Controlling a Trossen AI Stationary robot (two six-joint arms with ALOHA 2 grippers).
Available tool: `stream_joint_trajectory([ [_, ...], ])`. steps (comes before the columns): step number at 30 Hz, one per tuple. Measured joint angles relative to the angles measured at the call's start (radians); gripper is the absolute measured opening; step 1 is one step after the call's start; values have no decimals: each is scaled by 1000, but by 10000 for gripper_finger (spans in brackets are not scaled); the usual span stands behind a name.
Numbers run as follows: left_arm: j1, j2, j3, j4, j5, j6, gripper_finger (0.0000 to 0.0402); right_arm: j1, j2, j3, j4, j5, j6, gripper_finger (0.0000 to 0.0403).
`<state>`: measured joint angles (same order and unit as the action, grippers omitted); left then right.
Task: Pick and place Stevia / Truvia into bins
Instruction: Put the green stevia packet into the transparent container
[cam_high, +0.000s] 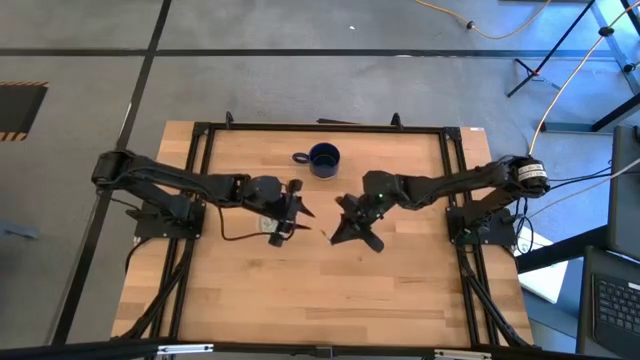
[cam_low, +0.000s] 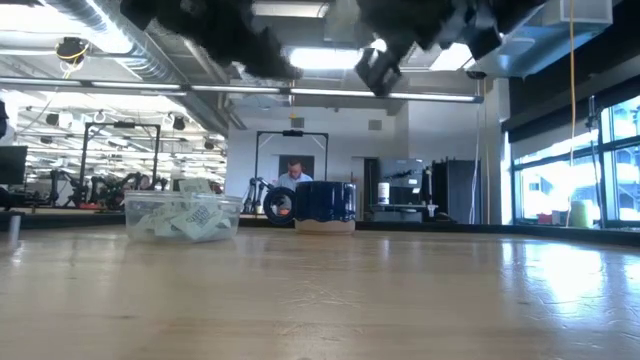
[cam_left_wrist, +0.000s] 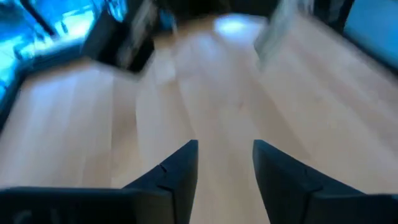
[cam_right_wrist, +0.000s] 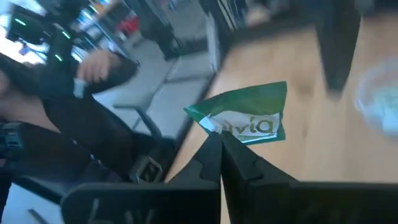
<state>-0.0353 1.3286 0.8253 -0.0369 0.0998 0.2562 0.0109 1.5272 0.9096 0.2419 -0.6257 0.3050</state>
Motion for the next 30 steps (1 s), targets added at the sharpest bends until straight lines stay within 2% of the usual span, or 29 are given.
stream_joint_trajectory([
  [4,-28,34,2,125,0,-41,162,20,0,1,104,2,-1,1],
  [10,-49,79,2,242,13,-62,164,21,0,1,135,3,-2,1],
  [19,-51,77,2,364,151,-84,160,21,0,1,133,4,-17,1],
  [26,-52,77,2,374,185,-86,153,21,0,1,134,5,-25,1],
  [30,-56,77,2,374,188,-86,137,21,0,1,134,54,-26,1],
])
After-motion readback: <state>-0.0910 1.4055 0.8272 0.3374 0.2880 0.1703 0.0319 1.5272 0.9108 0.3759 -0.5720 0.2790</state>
